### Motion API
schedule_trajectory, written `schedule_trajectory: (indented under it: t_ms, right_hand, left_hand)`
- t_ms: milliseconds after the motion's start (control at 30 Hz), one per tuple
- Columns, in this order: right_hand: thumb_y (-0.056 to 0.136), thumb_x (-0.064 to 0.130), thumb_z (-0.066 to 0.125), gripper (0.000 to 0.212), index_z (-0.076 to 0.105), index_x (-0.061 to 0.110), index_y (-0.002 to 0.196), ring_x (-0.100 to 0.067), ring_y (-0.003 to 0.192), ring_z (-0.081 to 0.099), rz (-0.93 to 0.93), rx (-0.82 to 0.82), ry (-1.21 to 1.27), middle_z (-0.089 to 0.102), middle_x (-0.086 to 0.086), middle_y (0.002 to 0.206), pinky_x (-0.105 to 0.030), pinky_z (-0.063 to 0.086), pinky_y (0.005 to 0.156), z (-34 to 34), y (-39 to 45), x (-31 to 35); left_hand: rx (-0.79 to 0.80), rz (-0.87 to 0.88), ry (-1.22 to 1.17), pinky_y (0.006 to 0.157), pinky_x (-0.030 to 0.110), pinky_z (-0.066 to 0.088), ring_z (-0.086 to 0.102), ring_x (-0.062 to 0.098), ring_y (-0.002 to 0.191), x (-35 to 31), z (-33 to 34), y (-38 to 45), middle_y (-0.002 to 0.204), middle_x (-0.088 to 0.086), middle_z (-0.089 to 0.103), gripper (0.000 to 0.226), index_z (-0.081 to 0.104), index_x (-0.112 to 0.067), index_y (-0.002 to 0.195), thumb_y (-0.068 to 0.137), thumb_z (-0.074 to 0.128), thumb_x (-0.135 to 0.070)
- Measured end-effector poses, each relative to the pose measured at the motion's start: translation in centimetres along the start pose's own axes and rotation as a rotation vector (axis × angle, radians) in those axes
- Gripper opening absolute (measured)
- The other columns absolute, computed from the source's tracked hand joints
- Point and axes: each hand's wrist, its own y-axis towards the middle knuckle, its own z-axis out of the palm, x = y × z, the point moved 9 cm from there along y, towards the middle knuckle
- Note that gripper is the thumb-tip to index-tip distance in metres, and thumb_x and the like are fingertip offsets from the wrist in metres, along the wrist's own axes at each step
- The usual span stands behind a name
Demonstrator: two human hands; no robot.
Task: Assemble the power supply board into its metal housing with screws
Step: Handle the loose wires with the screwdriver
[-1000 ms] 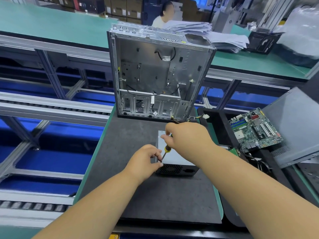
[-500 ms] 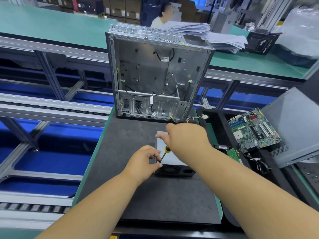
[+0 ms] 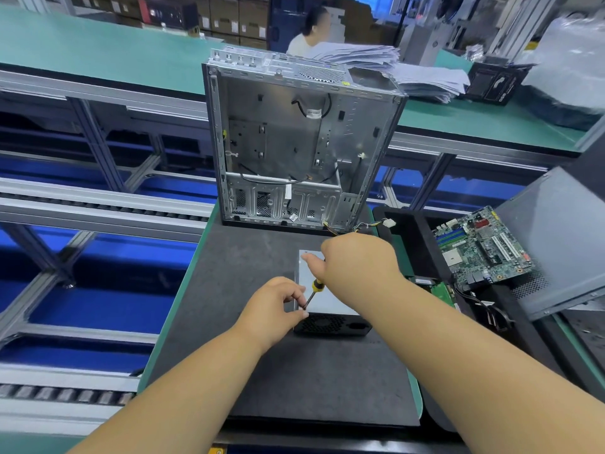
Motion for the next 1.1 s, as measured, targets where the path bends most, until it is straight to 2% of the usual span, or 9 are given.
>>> schedule_trajectory:
  t_ms: [167, 267, 433, 500, 567, 667, 800, 1000, 1100]
  right_hand:
    - [0.09, 0.029, 0.048, 0.012, 0.048, 0.02, 0.098, -0.023, 0.079, 0.051, -0.156, 0.077, 0.375, 0.056, 0.002, 0.091, -0.033, 0.034, 0.057, -0.5, -0.3, 0.8]
    - [0.096, 0.034, 0.05, 0.019, 0.048, 0.021, 0.11, -0.024, 0.078, 0.054, -0.237, 0.046, 0.269, 0.063, 0.003, 0.09, -0.034, 0.04, 0.059, -0.9, -0.6, 1.3]
    - [0.101, 0.054, 0.033, 0.037, 0.044, 0.023, 0.083, -0.021, 0.067, 0.046, -0.066, 0.007, 0.026, 0.04, 0.007, 0.063, -0.027, 0.023, 0.047, -0.1, -0.2, 0.1]
    - [0.1, 0.05, 0.034, 0.032, 0.043, 0.023, 0.084, -0.021, 0.072, 0.048, -0.087, 0.021, 0.128, 0.046, 0.006, 0.07, -0.029, 0.028, 0.051, -0.1, -0.4, 0.3]
    - [0.096, 0.035, 0.042, 0.018, 0.052, 0.021, 0.099, -0.023, 0.086, 0.052, -0.161, 0.072, 0.31, 0.056, 0.003, 0.093, -0.034, 0.039, 0.063, -0.2, -0.7, 1.0]
    - [0.097, 0.032, 0.049, 0.029, 0.048, 0.023, 0.124, -0.024, 0.097, 0.057, -0.248, 0.087, 0.358, 0.06, 0.003, 0.107, -0.036, 0.046, 0.071, -0.6, -0.8, 1.6]
    - [0.102, 0.054, 0.032, 0.035, 0.049, 0.024, 0.095, -0.023, 0.076, 0.055, -0.131, 0.027, 0.07, 0.058, 0.007, 0.074, -0.029, 0.03, 0.051, 0.1, -0.5, 0.5]
    - [0.087, 0.029, 0.048, 0.024, 0.043, 0.019, 0.108, -0.025, 0.083, 0.054, -0.177, 0.037, 0.296, 0.06, 0.003, 0.097, -0.034, 0.038, 0.059, -0.4, -1.1, 0.9]
    - [0.091, 0.031, 0.053, 0.017, 0.043, 0.02, 0.101, -0.026, 0.084, 0.055, -0.239, 0.011, 0.234, 0.057, 0.005, 0.089, -0.034, 0.04, 0.059, -1.2, -1.0, 1.2]
  left_hand:
    - [0.022, 0.007, 0.019, 0.099, 0.021, 0.045, 0.058, -0.003, 0.109, -0.3, 0.0, 0.0, 0.107, -0.023, 0.058, 0.029, 0.062, -0.037, 0.074, 0.076, 0.081, -0.015]
    - [0.022, 0.002, 0.025, 0.099, 0.022, 0.046, 0.058, -0.003, 0.106, -0.4, -0.1, 0.1, 0.106, -0.024, 0.058, 0.028, 0.062, -0.036, 0.073, 0.075, 0.082, -0.016]
    - [-0.004, -0.007, 0.005, 0.098, 0.021, 0.046, 0.058, -0.003, 0.108, -0.2, 0.0, -0.1, 0.107, -0.023, 0.059, 0.029, 0.062, -0.037, 0.072, 0.075, 0.081, -0.016]
    - [0.0, -0.005, 0.01, 0.096, 0.02, 0.046, 0.057, -0.005, 0.105, -0.3, 0.0, -0.1, 0.105, -0.024, 0.059, 0.029, 0.061, -0.037, 0.072, 0.075, 0.081, -0.016]
    - [0.006, 0.001, 0.031, 0.094, 0.02, 0.046, 0.056, -0.005, 0.099, -0.4, -0.1, 0.0, 0.1, -0.023, 0.058, 0.029, 0.06, -0.036, 0.073, 0.075, 0.081, -0.016]
    - [0.009, 0.002, 0.024, 0.095, 0.022, 0.047, 0.056, -0.005, 0.099, -0.4, -0.2, 0.0, 0.101, -0.022, 0.058, 0.029, 0.06, -0.037, 0.073, 0.075, 0.082, -0.017]
    - [0.011, 0.005, -0.003, 0.099, 0.026, 0.048, 0.058, -0.002, 0.109, -0.3, -0.1, 0.0, 0.105, -0.02, 0.06, 0.03, 0.062, -0.036, 0.073, 0.075, 0.082, -0.014]
    - [0.029, 0.005, 0.033, 0.096, 0.028, 0.05, 0.058, -0.001, 0.101, -0.3, 0.0, 0.2, 0.099, -0.023, 0.058, 0.027, 0.062, -0.037, 0.073, 0.075, 0.081, -0.017]
    - [0.025, 0.0, 0.034, 0.096, 0.026, 0.049, 0.058, -0.001, 0.102, -0.3, 0.0, 0.3, 0.101, -0.023, 0.059, 0.028, 0.062, -0.037, 0.072, 0.073, 0.082, -0.017]
